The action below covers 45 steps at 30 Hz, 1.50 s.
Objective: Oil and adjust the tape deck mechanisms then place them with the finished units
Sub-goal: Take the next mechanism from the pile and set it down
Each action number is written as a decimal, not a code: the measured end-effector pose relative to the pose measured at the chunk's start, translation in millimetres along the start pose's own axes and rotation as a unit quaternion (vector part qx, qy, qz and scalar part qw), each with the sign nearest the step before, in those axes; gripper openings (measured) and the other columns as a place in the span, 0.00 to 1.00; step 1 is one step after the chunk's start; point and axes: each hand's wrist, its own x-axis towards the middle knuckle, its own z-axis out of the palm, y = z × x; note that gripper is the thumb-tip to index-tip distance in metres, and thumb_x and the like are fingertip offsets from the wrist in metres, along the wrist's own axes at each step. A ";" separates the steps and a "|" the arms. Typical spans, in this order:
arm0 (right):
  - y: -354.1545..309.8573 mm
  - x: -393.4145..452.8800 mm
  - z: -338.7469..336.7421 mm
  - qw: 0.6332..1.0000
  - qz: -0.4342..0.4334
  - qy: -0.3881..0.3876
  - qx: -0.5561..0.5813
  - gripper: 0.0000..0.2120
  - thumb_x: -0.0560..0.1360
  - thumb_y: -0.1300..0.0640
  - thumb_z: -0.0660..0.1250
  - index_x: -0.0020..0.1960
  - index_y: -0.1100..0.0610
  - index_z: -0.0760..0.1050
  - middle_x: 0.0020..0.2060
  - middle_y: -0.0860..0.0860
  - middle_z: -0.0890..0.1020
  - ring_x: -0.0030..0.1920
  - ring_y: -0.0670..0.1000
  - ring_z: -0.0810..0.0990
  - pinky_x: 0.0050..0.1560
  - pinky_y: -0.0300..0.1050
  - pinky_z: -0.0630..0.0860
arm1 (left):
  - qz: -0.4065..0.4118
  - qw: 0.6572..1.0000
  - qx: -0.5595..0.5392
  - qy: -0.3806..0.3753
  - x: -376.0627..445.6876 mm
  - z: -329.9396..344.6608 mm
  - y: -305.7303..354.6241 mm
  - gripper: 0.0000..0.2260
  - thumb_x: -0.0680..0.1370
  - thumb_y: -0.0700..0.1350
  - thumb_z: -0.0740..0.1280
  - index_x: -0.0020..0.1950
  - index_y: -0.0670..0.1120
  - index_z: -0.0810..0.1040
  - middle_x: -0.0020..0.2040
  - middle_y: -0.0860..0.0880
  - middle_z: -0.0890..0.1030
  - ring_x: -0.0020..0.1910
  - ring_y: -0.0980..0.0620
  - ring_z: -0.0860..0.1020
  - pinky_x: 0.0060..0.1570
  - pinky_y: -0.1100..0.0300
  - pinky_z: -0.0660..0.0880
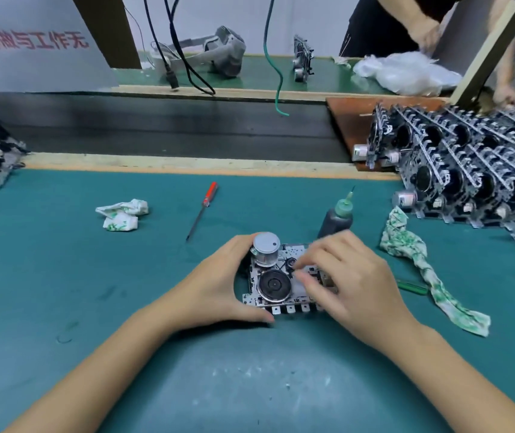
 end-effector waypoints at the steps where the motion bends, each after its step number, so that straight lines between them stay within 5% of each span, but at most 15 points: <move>1: 1.6 3.0 2.8 1.000 0.011 0.009 0.002 0.14 0.77 0.50 0.61 0.42 0.58 0.80 0.38 0.50 0.80 0.40 0.55 0.76 0.42 0.48 0.73 | 0.002 1.000 -0.002 -0.003 1.4 0.0 -0.1 0.42 0.60 0.56 0.80 0.65 0.65 0.58 0.66 0.61 0.68 0.65 0.69 0.65 0.62 0.75 0.61; 7: 6.0 -6.3 17.0 0.987 0.090 0.093 0.098 0.14 0.77 0.54 0.60 0.40 0.60 0.79 0.37 0.50 0.79 0.41 0.51 0.72 0.43 0.44 0.70 | 0.016 0.999 -0.032 0.010 -0.3 5.5 -1.5 0.41 0.61 0.52 0.81 0.67 0.61 0.61 0.66 0.62 0.68 0.66 0.63 0.68 0.65 0.67 0.65; 12: 14.0 -9.9 18.2 0.960 0.182 0.107 0.182 0.16 0.78 0.52 0.59 0.38 0.58 0.79 0.35 0.47 0.78 0.38 0.47 0.72 0.42 0.38 0.68 | 0.019 0.999 -0.032 0.002 -0.9 7.9 -1.4 0.43 0.61 0.57 0.79 0.69 0.64 0.59 0.67 0.67 0.65 0.68 0.64 0.66 0.64 0.73 0.61; 21: 10.2 -10.7 27.8 0.969 0.174 0.069 0.164 0.17 0.78 0.52 0.59 0.37 0.58 0.78 0.33 0.48 0.76 0.37 0.49 0.71 0.39 0.43 0.69 | -0.001 0.999 -0.048 -0.024 -0.1 7.5 -0.4 0.45 0.60 0.58 0.79 0.70 0.64 0.58 0.68 0.67 0.65 0.70 0.63 0.65 0.68 0.63 0.64; 27: 10.2 -10.1 28.2 0.970 0.172 0.061 0.162 0.16 0.78 0.51 0.59 0.38 0.58 0.78 0.34 0.47 0.76 0.37 0.50 0.72 0.40 0.46 0.70 | -0.014 0.999 0.038 -0.003 0.8 18.5 9.0 0.54 0.59 0.62 0.74 0.71 0.70 0.37 0.63 0.68 0.63 0.65 0.65 0.64 0.64 0.70 0.62; 33: 10.7 -7.6 23.5 0.959 0.189 0.068 0.198 0.16 0.78 0.51 0.58 0.38 0.56 0.78 0.34 0.47 0.77 0.39 0.50 0.74 0.42 0.43 0.70 | 0.000 1.000 0.018 -0.019 2.1 11.8 3.8 0.56 0.56 0.67 0.75 0.70 0.73 0.37 0.64 0.80 0.53 0.69 0.71 0.58 0.65 0.76 0.55; 38: 15.1 -4.6 13.2 0.947 0.209 0.087 0.230 0.17 0.78 0.51 0.57 0.38 0.57 0.79 0.34 0.50 0.78 0.39 0.51 0.77 0.42 0.46 0.72 | 0.002 1.000 -0.008 -0.016 1.6 12.0 3.4 0.55 0.56 0.65 0.77 0.71 0.73 0.42 0.66 0.79 0.56 0.70 0.70 0.59 0.66 0.74 0.57; 45: 32.8 -2.4 -3.0 0.892 0.297 0.193 0.282 0.05 0.75 0.50 0.63 0.40 0.46 0.72 0.33 0.40 0.76 0.35 0.39 0.73 0.38 0.31 0.68 | -0.003 0.999 -0.013 -0.034 0.4 11.1 2.1 0.58 0.54 0.65 0.78 0.71 0.73 0.41 0.69 0.76 0.53 0.72 0.67 0.56 0.69 0.68 0.56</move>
